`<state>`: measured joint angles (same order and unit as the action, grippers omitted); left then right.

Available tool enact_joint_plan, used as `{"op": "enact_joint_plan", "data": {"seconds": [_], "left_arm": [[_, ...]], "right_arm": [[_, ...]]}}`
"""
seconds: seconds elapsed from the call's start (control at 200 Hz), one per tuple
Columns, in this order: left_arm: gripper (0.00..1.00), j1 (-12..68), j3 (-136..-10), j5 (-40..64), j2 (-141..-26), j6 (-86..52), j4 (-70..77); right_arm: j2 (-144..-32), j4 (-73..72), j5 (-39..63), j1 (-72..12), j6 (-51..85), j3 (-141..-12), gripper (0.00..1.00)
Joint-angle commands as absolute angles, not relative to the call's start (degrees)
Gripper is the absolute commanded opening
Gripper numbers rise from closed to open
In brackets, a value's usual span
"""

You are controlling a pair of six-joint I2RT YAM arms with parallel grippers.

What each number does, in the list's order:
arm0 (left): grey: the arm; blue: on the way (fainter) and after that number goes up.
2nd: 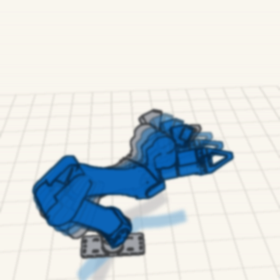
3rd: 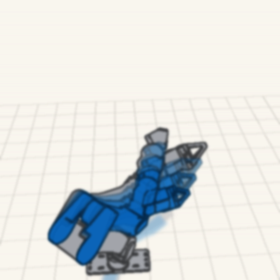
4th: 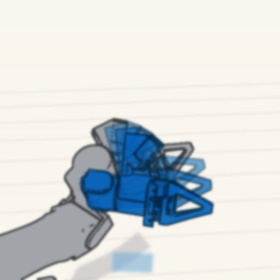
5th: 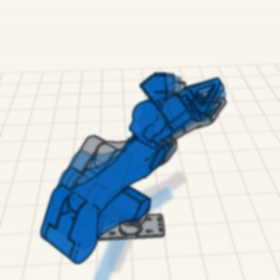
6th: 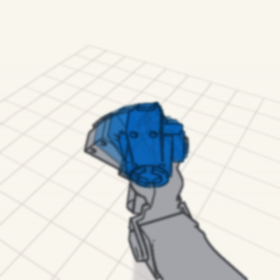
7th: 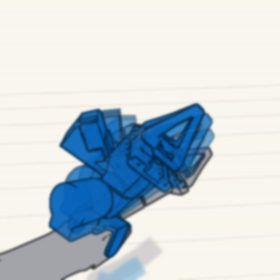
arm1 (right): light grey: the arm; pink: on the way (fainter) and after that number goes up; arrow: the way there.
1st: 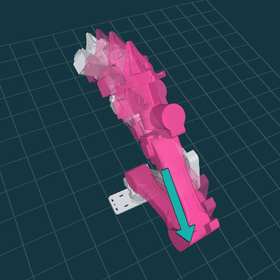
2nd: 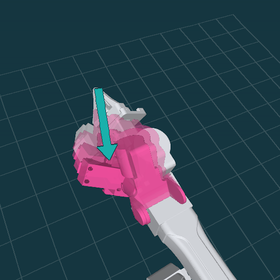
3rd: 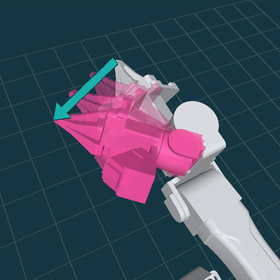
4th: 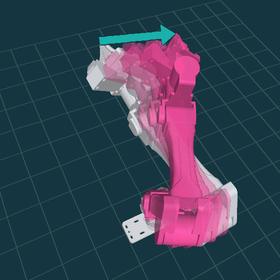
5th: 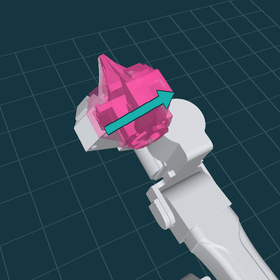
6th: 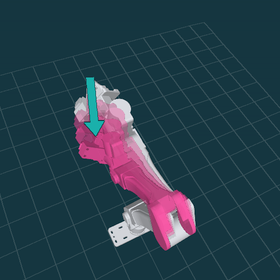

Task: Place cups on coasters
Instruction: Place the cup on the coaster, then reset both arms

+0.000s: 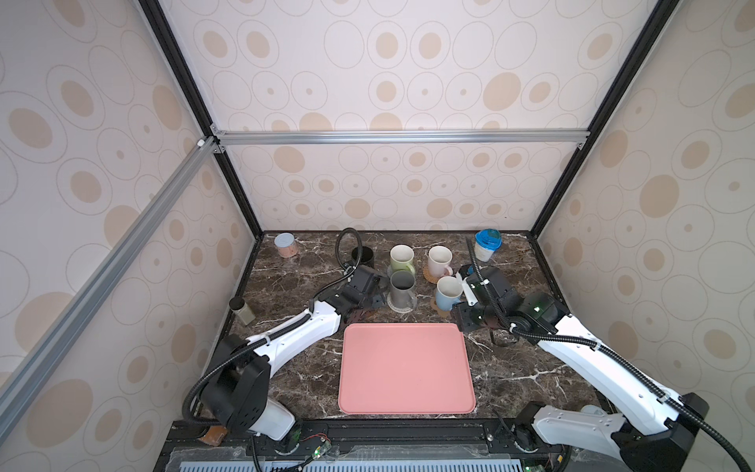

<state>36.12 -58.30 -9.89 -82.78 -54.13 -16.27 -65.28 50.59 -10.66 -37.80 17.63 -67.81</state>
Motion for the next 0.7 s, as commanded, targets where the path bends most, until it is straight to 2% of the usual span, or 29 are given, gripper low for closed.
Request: {"op": "enact_joint_plan", "data": {"seconds": [0.0, 0.225, 0.295, 0.445, 0.5, 0.52, 0.695], "left_arm": [[0.65, 35.87, -54.92, -11.36, -75.91, -49.37, -11.88], [0.74, 35.79, -42.68, -15.1, -56.71, -39.74, -3.33], [0.82, 35.68, -38.11, -17.98, -49.86, -37.35, -2.19], [1.0, 35.42, -28.62, -30.74, -36.38, -32.94, -0.99], [1.0, 35.39, -24.72, -35.66, -32.11, -31.03, 0.16], [1.0, 35.41, -23.3, -37.34, -30.53, -29.91, 0.85], [1.0, 35.42, -10.02, -46.6, -19.77, -13.32, 16.53]], "right_arm": [[-62.24, 48.04, -16.42, -36.6, 15.81, -67.38, 0.6], [-57.21, 40.64, -26.82, -34.29, 13.03, -61.91, 0.66], [-54.36, 36.99, -31.08, -33.83, 13.01, -58.17, 0.72], [-46.72, 23.77, -40.05, -31.81, 11.01, -44.96, 0.85], [-44.5, 19.53, -40.4, -29.93, 10.3, -40.45, 0.91], [-43.99, 18.11, -40.2, -29.14, 9.78, -39.11, 1.0], [-43.67, 5.01, -39.92, -23.79, 4.3, -27.37, 0.99]]}}
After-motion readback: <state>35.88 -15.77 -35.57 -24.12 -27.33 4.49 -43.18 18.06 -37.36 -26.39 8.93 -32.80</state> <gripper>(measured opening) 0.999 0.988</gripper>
